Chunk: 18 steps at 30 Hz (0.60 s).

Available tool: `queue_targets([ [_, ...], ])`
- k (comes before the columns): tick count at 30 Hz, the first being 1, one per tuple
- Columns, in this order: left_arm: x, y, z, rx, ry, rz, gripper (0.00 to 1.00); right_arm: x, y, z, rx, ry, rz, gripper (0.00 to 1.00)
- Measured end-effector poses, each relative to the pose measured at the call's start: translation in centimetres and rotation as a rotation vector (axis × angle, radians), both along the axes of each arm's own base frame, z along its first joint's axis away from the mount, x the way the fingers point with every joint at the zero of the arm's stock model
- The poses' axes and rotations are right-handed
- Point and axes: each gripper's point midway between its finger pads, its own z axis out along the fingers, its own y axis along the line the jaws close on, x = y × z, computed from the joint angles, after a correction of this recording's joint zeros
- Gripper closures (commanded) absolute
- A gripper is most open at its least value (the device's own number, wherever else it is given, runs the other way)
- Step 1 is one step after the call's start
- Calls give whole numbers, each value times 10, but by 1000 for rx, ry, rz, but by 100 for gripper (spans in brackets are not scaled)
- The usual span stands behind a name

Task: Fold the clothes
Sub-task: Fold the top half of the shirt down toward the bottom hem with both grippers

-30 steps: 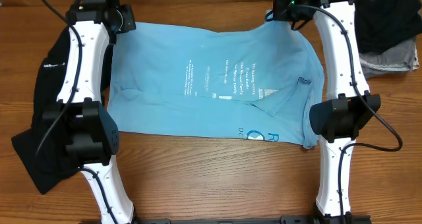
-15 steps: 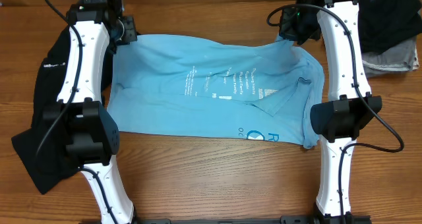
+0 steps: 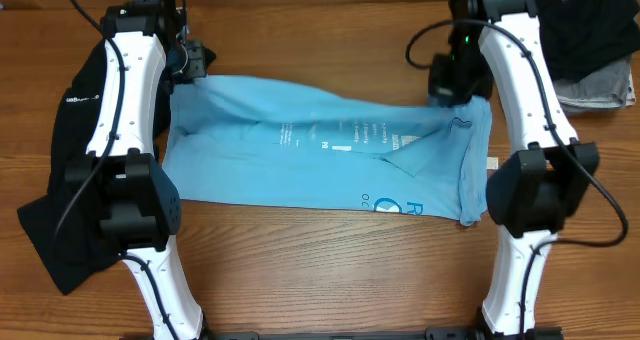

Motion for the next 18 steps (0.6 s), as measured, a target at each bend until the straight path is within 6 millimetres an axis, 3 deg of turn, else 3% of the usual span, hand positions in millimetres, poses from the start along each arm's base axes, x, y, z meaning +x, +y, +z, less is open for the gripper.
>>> queue_targets([
  [8, -15, 1, -5, 11, 67, -24, 96, -48, -11, -23, -29, -34, -47, 96],
  [12, -19, 0, -13, 15, 83, -39, 96, -50, -10, -37, -24, -54, -56, 93],
  [14, -22, 0, -22, 14, 97, -41, 96, -48, -9, -44, -13, -63, -62, 88],
  [15, -24, 0, -28, 13, 107, -41, 94, -48, -8, -46, -9, -65, -63, 80],
  [16, -26, 0, -35, 12, 117, -42, 89, -47, -7, -47, -6, -67, -70, 71],
  [18, -31, 0, -47, 13, 138, -48, 66, -47, -7, -48, -3, -69, -60, 57],
])
